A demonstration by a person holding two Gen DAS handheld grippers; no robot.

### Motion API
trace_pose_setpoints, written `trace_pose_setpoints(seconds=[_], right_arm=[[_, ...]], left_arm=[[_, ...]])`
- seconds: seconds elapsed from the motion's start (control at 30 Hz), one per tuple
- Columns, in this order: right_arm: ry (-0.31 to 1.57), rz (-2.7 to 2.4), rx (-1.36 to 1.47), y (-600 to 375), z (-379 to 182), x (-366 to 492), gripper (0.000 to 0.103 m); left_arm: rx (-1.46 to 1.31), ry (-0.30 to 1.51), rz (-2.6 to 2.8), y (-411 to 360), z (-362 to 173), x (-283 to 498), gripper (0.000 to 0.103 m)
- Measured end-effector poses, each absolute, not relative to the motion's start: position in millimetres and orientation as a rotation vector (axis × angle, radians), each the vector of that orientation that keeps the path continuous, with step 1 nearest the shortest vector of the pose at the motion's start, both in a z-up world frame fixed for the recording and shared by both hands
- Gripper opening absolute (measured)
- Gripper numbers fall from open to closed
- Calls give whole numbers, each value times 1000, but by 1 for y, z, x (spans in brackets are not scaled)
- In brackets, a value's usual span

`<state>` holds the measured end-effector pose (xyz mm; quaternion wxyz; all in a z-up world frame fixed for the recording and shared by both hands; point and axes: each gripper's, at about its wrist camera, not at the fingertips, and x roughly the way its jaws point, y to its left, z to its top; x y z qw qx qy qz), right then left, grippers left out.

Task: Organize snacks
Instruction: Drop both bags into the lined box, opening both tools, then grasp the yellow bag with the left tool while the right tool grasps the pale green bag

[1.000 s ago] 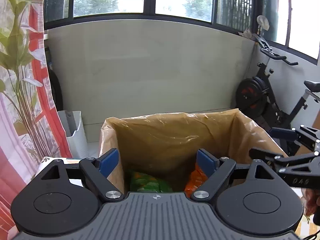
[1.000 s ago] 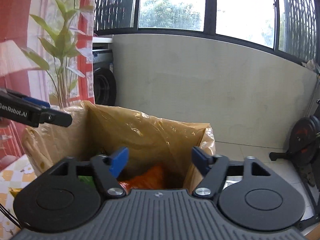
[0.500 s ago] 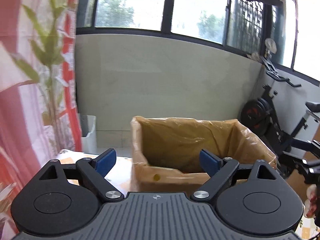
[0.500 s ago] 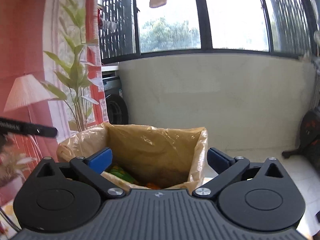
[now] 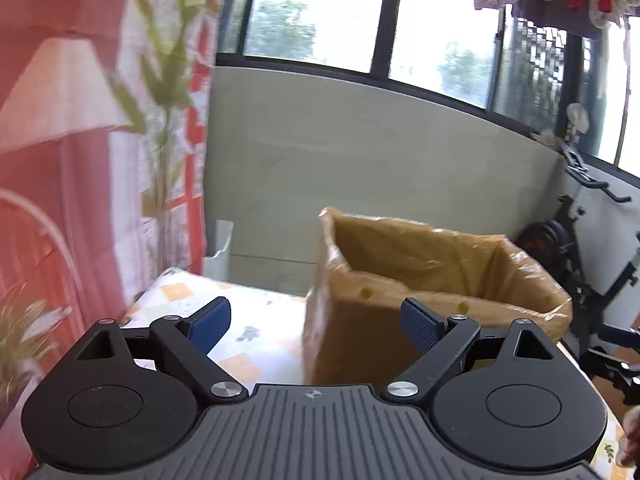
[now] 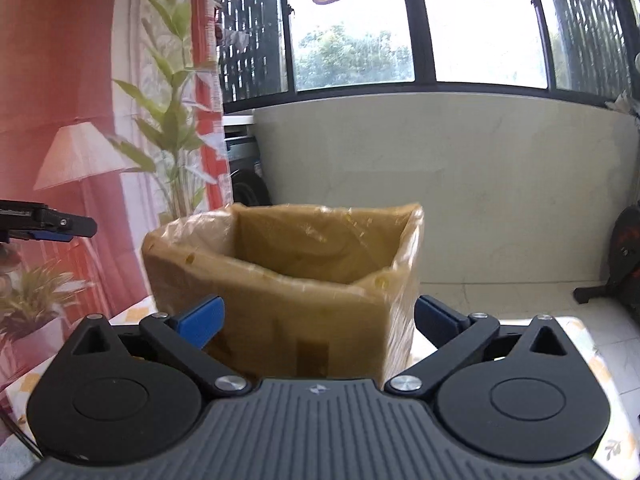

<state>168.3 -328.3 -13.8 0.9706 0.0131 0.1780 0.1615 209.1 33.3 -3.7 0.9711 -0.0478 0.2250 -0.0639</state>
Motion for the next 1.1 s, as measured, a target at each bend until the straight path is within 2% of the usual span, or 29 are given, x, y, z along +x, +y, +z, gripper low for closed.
trace_pose_setpoints(seconds=[0.53, 1.1], right_arm=[[494, 370, -92, -307, -73, 129, 103], [619, 349, -381, -310, -122, 113, 102]], left_arm=[[-113, 578, -52, 39, -60, 178, 92], [-119, 651, -69, 22, -85, 170, 90]])
